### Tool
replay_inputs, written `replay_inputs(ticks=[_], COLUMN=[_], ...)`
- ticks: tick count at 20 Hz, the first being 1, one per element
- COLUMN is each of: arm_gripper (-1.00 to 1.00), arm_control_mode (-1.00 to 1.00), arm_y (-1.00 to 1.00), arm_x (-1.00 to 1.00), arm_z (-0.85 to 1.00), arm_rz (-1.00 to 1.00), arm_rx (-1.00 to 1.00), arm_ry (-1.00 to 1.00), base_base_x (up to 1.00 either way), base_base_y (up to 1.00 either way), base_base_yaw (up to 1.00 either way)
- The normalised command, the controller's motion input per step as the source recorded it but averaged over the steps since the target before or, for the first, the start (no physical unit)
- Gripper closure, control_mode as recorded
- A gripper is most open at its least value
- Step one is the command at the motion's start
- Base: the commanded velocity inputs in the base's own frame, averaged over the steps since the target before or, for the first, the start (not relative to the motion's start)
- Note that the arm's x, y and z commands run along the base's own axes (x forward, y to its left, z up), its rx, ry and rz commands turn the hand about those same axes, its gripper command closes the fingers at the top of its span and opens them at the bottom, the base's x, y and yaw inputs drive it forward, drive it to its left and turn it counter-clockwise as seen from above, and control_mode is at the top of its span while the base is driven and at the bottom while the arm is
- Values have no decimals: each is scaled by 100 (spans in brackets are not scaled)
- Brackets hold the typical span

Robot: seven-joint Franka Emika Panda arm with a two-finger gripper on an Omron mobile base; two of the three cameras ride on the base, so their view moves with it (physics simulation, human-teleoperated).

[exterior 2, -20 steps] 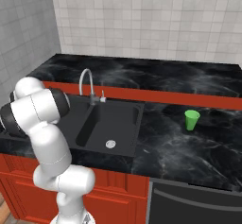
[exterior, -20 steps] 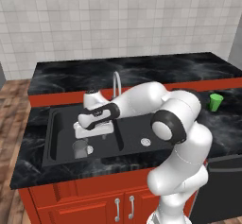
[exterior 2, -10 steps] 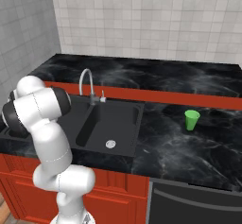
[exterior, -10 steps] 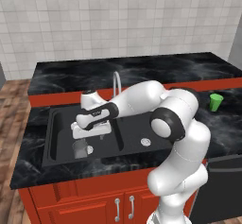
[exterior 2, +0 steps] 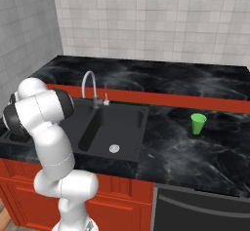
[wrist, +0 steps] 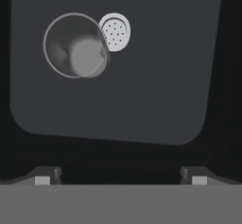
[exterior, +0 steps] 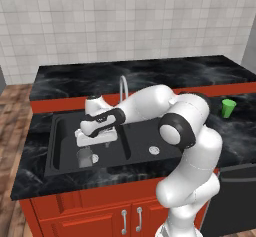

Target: Move any existing items from the left basin to the right basin for drying. Then move the cup from the counter to the left basin of the sink for washing.

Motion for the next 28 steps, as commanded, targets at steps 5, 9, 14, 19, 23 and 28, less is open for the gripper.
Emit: replay_inputs(ticks=[5, 9, 14, 19, 23, 28], arm_gripper=[-100, -100, -100, -100, -100, -100], arm_control_mode=[-100, -100, -100, -100, -100, -100], arm_y=[0, 0, 0, 0, 0, 6], arm_x=[0, 0, 0, 2, 10, 22], arm_z=[0, 0, 0, 0, 0, 0], arm_rz=[0, 0, 0, 0, 0, 0], arm_rx=[0, 0, 0, 0, 0, 0], arm_ry=[0, 0, 0, 0, 0, 3], base_base_x=[0, 0, 0, 0, 0, 0], base_base_y=[0, 0, 0, 0, 0, 0], base_base_yaw=[0, 0, 0, 0, 0, 0])
